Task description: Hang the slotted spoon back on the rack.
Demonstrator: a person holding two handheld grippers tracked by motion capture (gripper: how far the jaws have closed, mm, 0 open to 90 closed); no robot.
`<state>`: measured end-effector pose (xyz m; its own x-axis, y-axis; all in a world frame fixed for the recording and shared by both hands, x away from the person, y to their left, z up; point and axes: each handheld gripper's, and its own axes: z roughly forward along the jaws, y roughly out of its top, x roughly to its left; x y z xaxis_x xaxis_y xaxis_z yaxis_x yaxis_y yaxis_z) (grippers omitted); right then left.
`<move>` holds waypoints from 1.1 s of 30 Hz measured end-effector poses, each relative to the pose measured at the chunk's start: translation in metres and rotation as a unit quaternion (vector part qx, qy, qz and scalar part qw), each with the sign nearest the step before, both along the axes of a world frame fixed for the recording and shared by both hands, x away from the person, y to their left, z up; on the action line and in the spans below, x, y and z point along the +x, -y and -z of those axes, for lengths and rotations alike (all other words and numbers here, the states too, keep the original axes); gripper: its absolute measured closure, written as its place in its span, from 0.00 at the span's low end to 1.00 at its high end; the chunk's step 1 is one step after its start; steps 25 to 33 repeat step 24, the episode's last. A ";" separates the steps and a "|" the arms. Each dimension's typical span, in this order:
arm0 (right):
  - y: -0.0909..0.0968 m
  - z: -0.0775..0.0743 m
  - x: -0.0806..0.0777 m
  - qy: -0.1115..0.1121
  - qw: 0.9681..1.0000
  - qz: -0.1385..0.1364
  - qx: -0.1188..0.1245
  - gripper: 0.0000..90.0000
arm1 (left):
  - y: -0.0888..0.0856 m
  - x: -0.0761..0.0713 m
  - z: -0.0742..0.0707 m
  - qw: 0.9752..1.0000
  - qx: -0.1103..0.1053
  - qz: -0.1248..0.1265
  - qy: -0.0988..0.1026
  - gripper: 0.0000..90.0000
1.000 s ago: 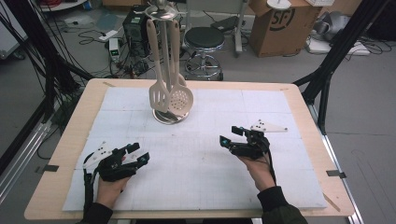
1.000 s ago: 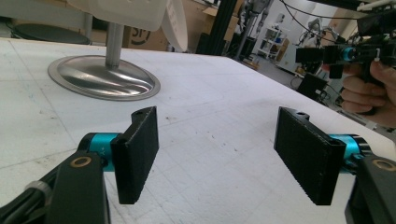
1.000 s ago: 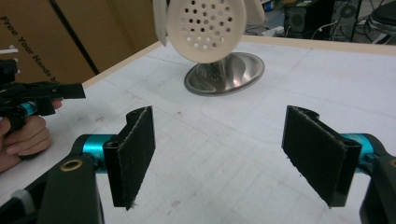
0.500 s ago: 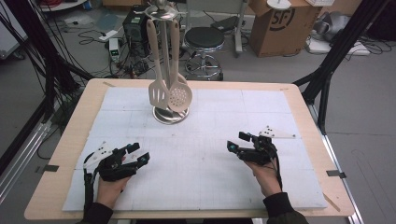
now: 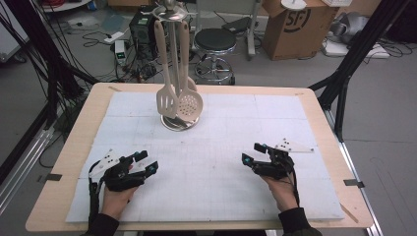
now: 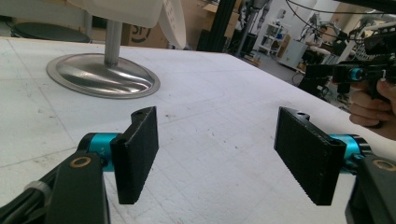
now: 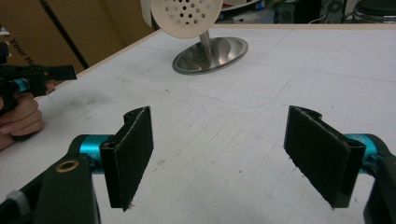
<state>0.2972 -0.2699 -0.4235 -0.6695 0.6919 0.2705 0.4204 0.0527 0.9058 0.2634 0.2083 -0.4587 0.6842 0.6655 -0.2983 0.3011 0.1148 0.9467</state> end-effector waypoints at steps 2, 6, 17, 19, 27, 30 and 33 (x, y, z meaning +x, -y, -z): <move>0.000 0.002 -0.001 -0.003 1.000 -0.001 -0.001 0.26 | 0.000 0.000 0.000 1.000 -0.003 0.000 0.000 0.34; -0.001 0.004 0.000 0.001 1.000 0.005 0.005 0.26 | -0.001 0.000 0.000 1.000 -0.003 0.001 0.000 0.34; -0.001 0.007 0.000 0.000 1.000 0.008 0.006 0.26 | -0.001 0.001 0.000 1.000 -0.005 0.002 -0.001 0.34; 0.000 0.007 0.000 0.003 1.000 0.009 0.007 0.26 | -0.001 0.001 0.000 1.000 -0.005 0.002 -0.001 0.34; 0.000 0.007 0.000 -0.002 1.000 0.009 0.013 0.26 | -0.001 0.001 0.000 1.000 -0.005 0.002 -0.001 0.34; 0.000 0.007 0.000 -0.002 1.000 0.009 0.013 0.26 | -0.001 0.001 0.000 1.000 -0.005 0.002 -0.001 0.34; 0.000 0.007 0.000 -0.002 1.000 0.009 0.013 0.26 | -0.001 0.001 0.000 1.000 -0.005 0.002 -0.001 0.34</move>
